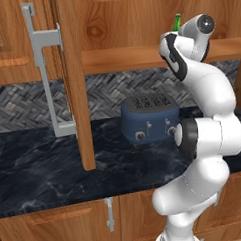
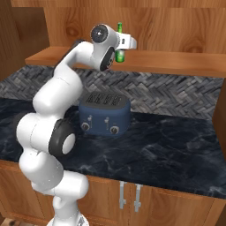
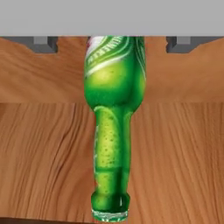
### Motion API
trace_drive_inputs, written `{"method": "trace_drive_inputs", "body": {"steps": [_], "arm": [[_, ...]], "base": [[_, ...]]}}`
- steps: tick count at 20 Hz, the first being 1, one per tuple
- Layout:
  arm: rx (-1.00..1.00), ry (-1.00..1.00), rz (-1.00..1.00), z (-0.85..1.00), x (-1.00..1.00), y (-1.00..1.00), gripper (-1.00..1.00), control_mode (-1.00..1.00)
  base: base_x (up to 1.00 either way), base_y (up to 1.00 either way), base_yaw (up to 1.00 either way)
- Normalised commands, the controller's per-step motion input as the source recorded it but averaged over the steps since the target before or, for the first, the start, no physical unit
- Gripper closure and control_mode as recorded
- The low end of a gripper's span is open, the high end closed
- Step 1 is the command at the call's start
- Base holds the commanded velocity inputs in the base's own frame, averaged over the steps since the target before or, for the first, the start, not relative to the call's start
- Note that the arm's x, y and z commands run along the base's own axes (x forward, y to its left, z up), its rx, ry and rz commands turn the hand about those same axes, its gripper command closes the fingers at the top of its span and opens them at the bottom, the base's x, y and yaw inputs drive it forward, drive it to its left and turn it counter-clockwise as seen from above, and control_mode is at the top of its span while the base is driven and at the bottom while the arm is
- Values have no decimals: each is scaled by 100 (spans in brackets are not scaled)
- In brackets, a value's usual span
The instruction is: Pick the can, beer from the counter and place them in the open cabinet.
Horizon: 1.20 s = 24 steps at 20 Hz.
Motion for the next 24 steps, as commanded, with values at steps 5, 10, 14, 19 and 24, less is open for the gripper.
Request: {"method": "trace_drive_inputs", "body": {"steps": [5, 10, 14, 19, 24], "arm": [[0, -2, 0, -2, -84, 0, -100, -100], [0, -1, 0, -12, -100, 0, -100, -100], [0, 0, 0, -24, -100, 1, -100, -100], [0, 6, -1, -9, -100, 4, -100, -100], [2, 23, -1, 0, -100, 0, -100, -100]], "base": [[0, 0, 0], [0, 0, 0], [0, 0, 0], [0, 0, 0], [0, 0, 0]]}}
